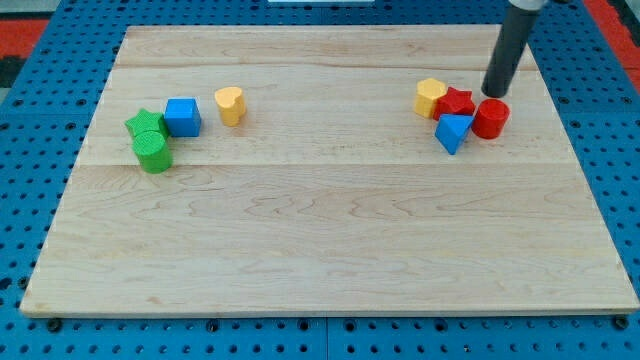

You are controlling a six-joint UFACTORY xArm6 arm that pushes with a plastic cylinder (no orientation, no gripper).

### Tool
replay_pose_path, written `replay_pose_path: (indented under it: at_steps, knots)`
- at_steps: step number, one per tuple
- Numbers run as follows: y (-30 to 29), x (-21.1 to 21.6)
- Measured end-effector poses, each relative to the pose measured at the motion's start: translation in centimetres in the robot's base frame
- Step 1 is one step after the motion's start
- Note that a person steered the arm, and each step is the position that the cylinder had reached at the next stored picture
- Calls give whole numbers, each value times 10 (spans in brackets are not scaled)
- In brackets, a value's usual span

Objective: Move the red star into the red circle

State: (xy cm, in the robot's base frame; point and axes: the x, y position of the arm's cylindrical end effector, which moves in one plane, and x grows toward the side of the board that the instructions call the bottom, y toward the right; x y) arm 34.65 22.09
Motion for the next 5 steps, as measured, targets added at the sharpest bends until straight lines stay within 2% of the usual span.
replay_pose_path:
  at_steps: [2,3,4,5]
  knots:
    - [-47,59]
    - [-15,28]
    - [-8,10]
    - [-4,-28]
